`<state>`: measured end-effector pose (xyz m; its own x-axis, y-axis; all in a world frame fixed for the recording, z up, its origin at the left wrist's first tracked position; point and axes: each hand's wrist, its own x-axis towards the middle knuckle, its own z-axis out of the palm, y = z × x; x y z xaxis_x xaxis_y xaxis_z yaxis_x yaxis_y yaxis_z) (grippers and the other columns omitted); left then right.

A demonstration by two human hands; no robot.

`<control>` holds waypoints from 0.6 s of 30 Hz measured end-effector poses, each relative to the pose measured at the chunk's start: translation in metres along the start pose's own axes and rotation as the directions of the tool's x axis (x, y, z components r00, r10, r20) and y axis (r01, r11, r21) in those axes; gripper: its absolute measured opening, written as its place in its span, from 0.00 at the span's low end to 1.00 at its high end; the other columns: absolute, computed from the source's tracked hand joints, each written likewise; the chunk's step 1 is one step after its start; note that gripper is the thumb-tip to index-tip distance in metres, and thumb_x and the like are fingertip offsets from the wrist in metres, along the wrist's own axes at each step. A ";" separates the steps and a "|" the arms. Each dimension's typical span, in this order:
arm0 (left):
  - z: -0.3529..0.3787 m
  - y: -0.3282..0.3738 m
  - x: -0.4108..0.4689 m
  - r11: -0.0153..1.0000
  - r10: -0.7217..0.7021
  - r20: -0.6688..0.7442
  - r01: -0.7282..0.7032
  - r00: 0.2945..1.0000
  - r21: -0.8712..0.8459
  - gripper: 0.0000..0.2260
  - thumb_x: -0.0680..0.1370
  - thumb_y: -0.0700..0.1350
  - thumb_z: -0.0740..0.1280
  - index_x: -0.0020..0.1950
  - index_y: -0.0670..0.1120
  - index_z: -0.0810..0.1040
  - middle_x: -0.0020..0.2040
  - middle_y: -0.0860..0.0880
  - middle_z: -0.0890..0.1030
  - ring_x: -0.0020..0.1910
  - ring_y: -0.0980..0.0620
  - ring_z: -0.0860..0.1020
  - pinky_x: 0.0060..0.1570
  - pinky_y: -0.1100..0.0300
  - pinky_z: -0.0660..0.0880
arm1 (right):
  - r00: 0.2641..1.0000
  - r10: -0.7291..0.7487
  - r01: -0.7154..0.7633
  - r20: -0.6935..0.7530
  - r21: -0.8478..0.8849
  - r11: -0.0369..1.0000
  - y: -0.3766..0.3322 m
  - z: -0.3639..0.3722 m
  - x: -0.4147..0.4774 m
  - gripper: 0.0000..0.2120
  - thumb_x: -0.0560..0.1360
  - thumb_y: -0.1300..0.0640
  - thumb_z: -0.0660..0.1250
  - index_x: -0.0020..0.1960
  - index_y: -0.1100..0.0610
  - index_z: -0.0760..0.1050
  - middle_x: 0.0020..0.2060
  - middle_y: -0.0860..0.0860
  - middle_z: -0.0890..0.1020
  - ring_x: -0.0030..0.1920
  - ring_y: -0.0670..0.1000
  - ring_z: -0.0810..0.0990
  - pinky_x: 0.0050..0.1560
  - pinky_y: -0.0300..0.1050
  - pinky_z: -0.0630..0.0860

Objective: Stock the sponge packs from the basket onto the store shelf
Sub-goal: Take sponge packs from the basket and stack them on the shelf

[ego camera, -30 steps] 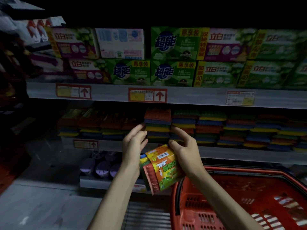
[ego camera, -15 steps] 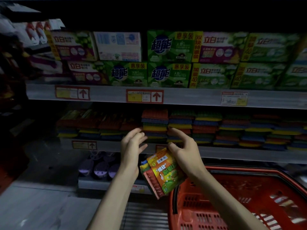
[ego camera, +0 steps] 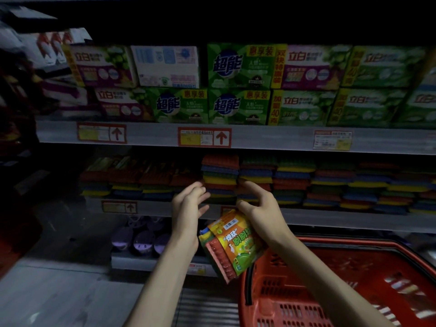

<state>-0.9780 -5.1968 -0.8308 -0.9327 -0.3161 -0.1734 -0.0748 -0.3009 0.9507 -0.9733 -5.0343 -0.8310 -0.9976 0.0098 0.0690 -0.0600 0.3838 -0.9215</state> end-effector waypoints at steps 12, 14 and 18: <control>0.002 -0.001 0.004 1.000 -0.018 0.010 0.018 1.000 0.008 0.17 0.82 0.39 0.64 0.71 0.41 0.76 0.54 0.48 0.84 0.57 0.50 0.83 0.54 0.55 0.79 | 1.000 -0.022 0.023 -0.015 0.075 0.997 0.007 0.006 0.006 0.26 0.79 0.61 0.68 0.75 0.52 0.68 0.46 0.49 0.86 0.46 0.45 0.85 0.50 0.41 0.81; 0.002 0.000 0.003 1.000 -0.020 0.013 0.019 1.000 0.006 0.16 0.82 0.39 0.64 0.70 0.42 0.76 0.54 0.48 0.83 0.58 0.50 0.83 0.55 0.54 0.79 | 0.999 -0.027 0.029 -0.019 0.090 0.995 0.009 0.006 0.003 0.26 0.78 0.62 0.68 0.74 0.51 0.69 0.44 0.49 0.86 0.46 0.45 0.85 0.51 0.43 0.82; 0.001 0.000 0.002 1.000 -0.019 0.016 0.019 1.000 0.011 0.16 0.82 0.40 0.64 0.71 0.43 0.76 0.55 0.50 0.83 0.58 0.49 0.83 0.57 0.53 0.79 | 0.999 -0.045 0.045 0.001 0.067 0.997 0.011 0.010 0.001 0.27 0.78 0.62 0.68 0.75 0.50 0.69 0.44 0.48 0.86 0.47 0.45 0.85 0.52 0.43 0.81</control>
<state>-0.9805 -5.1963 -0.8305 -0.9365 -0.2961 -0.1878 -0.0967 -0.2967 0.9501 -0.9756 -5.0397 -0.8448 -0.9939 -0.0087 0.1099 -0.1068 0.3211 -0.9410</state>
